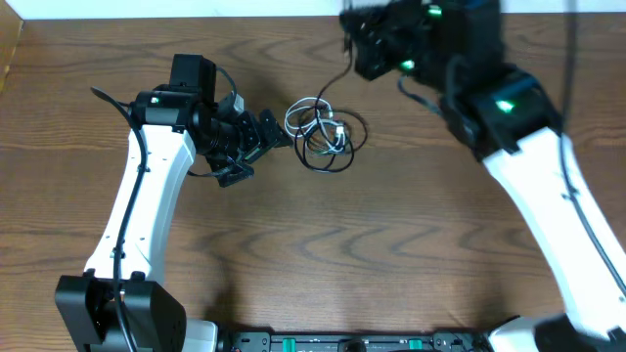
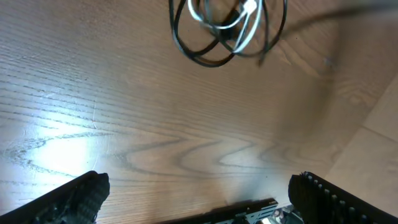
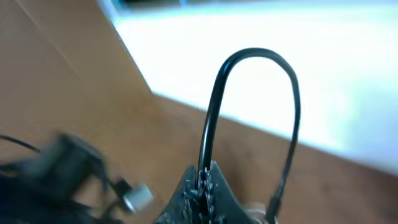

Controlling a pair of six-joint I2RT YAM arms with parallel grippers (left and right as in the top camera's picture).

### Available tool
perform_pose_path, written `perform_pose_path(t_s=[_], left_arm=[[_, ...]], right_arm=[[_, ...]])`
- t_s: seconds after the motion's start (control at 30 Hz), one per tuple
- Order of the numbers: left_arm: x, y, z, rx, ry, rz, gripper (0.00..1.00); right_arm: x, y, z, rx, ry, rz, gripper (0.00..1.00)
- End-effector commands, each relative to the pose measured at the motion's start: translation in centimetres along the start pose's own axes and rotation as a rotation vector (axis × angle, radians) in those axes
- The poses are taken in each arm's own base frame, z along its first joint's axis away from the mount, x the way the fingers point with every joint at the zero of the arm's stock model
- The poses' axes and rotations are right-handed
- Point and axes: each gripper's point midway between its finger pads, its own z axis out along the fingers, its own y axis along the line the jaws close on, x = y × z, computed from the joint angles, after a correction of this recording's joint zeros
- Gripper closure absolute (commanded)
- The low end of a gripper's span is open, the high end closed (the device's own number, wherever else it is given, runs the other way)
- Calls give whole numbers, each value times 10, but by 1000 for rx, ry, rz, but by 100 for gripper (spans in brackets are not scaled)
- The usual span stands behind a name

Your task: Untangle cables

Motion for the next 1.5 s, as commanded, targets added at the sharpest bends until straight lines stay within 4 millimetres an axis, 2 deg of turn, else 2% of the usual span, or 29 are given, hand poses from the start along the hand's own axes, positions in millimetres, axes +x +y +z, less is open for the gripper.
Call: perform_pose_path(t_s=[0.0, 0.1, 0.2, 0.23, 0.3, 0.5, 0.6, 0.73, 0.97, 1.1, 1.27, 1.3, 1.37, 1.4, 1.47], left_arm=[[-1, 3, 3, -15, 1, -8, 2], [-1, 3, 3, -15, 1, -8, 2], [1, 2, 4, -16, 7, 23, 2], [-1, -6, 6, 6, -7, 146, 2], [-3, -16, 9, 28, -22, 282, 2], [-15, -56, 14, 118, -123, 566, 2], [-8, -83, 9, 262, -117, 661, 2], [-24, -104, -1, 318, -218, 739, 2], [-33, -116, -7, 340, -287, 820, 2], [-24, -124, -2, 345, -284, 898, 2], [-3, -139, 9, 361, -260, 1010, 0], [-3, -141, 9, 361, -268, 1031, 5], [-3, -142, 9, 359, -273, 1033, 22], [-4, -141, 9, 359, -273, 1032, 27], [-4, -143, 8, 362, -279, 1036, 27]], right_arm=[[-37, 19, -35, -29, -111, -4, 99], [-51, 27, -51, -46, -160, 28, 99], [-59, 31, -55, -66, -190, 120, 99], [-61, 31, -55, -73, -194, 172, 99], [-60, 31, -55, -76, -192, 212, 99], [-63, 26, -56, -72, -200, 354, 99], [-55, 23, -54, -58, -171, 380, 99], [-42, 20, -52, -42, -118, 421, 99], [-38, 22, -52, -54, -95, 500, 99], [-36, 28, -53, -108, -62, 620, 99], [-37, 26, -56, -132, -49, 633, 99], [-37, 27, -57, -145, -39, 642, 99], [-37, 27, -58, -159, -30, 642, 99], [-37, 26, -59, -164, -26, 643, 99], [-35, 31, -62, -211, 8, 672, 99]])
